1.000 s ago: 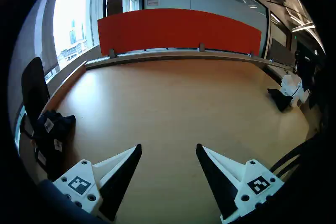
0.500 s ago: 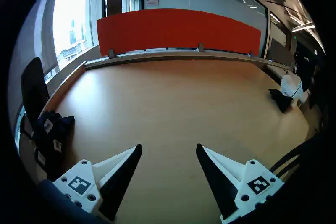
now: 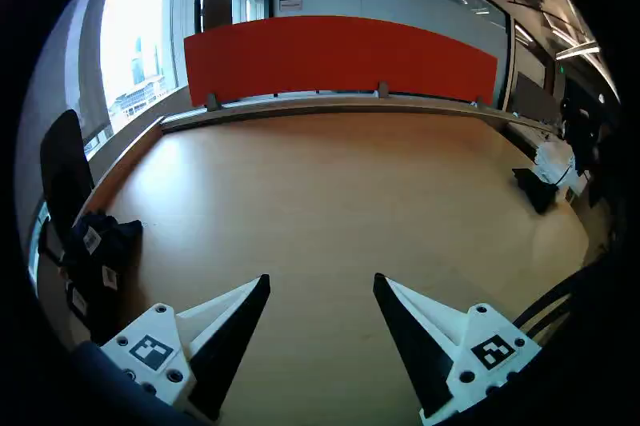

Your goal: Fold towel

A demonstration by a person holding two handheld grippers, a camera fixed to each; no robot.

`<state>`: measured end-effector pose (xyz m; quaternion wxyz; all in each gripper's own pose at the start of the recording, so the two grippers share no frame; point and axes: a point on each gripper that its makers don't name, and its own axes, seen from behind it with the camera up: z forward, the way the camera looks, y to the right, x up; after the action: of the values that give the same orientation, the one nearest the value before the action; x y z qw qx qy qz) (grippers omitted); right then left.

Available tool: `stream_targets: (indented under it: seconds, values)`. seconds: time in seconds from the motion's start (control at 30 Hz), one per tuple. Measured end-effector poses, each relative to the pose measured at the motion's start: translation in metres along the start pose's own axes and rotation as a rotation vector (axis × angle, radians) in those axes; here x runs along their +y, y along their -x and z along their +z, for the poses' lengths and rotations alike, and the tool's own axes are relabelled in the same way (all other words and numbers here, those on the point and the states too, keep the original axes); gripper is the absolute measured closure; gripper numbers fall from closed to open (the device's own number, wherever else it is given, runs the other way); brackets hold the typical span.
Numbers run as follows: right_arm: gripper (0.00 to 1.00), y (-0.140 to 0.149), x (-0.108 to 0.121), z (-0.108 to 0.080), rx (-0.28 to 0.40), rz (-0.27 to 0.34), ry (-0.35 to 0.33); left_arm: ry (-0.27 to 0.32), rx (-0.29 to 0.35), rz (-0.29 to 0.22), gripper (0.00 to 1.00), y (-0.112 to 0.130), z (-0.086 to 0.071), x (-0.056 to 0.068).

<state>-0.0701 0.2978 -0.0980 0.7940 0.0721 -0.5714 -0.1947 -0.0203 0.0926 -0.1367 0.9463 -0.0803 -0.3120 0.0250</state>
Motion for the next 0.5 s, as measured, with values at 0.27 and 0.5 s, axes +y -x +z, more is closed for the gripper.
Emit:
stream_targets:
  seconds: [0.27, 0.5]
  values:
    - [0.70, 0.002, -0.003, -0.001, 0.000, -0.006, -0.006, 0.002, 0.002, -0.003, 0.04, 0.000, 0.001, 0.000]
    - [0.32, 0.003, -0.010, -0.002, 0.001, -0.020, -0.027, 0.005, 0.004, -0.001, 0.04, -0.001, 0.001, 0.001]
